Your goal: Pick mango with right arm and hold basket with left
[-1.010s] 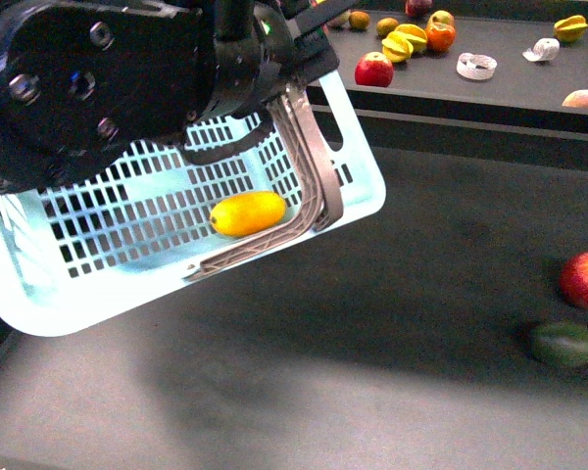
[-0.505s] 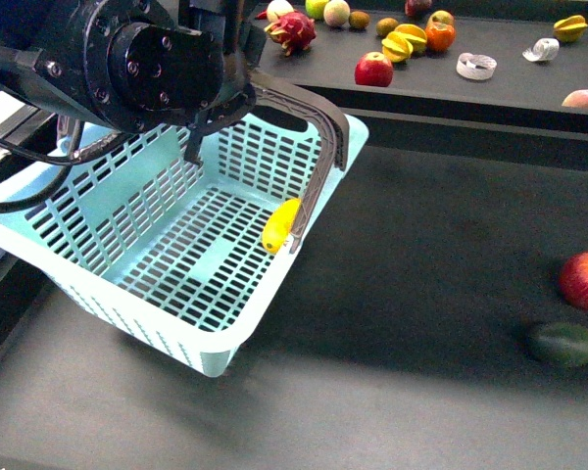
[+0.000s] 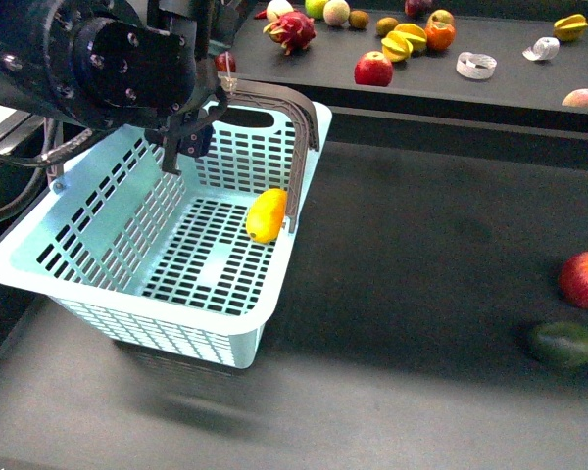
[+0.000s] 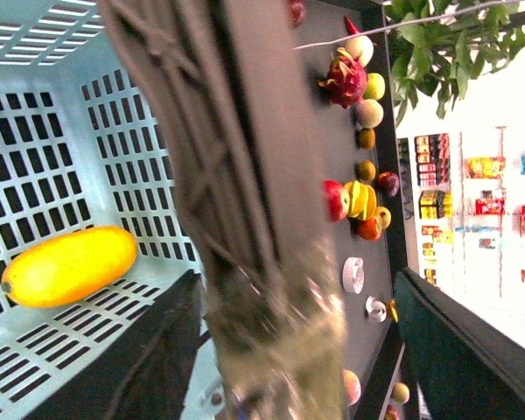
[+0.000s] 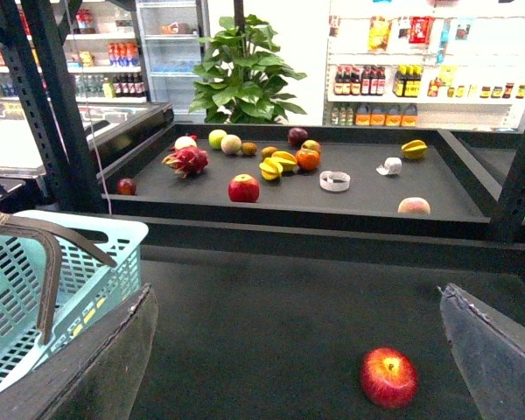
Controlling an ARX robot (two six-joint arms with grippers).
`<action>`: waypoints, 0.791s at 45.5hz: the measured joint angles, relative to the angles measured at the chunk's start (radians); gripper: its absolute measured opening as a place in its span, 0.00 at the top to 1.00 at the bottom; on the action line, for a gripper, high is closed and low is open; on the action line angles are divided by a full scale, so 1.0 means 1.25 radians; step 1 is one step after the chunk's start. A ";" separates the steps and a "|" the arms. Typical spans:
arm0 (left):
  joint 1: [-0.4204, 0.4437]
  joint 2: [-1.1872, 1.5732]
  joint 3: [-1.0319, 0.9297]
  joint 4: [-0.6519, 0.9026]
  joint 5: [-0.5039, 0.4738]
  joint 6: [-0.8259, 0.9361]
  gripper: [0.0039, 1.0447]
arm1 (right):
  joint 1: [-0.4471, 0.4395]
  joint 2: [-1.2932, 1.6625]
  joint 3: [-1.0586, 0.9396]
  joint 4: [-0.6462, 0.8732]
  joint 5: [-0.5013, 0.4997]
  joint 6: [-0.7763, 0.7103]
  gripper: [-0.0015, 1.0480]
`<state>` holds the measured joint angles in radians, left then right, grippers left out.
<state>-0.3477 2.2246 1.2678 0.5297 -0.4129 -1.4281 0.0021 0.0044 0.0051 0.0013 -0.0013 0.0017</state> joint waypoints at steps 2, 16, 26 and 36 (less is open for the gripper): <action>-0.006 -0.046 -0.045 0.009 0.003 0.033 0.25 | 0.000 0.000 0.000 0.000 0.000 0.000 0.08; 0.020 -0.427 -0.479 0.138 0.006 0.245 0.06 | 0.000 0.000 0.000 0.000 0.000 0.000 0.08; 0.062 -0.493 -0.602 0.255 0.074 0.463 0.12 | 0.000 0.000 0.000 0.000 0.000 0.000 0.08; 0.136 -0.632 -0.800 0.506 0.194 1.061 0.61 | 0.000 0.000 0.000 0.000 0.000 0.000 0.08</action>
<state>-0.1776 1.4349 0.2676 1.1618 -0.1703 -0.1024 0.0021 0.0040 0.0051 0.0013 -0.0010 0.0017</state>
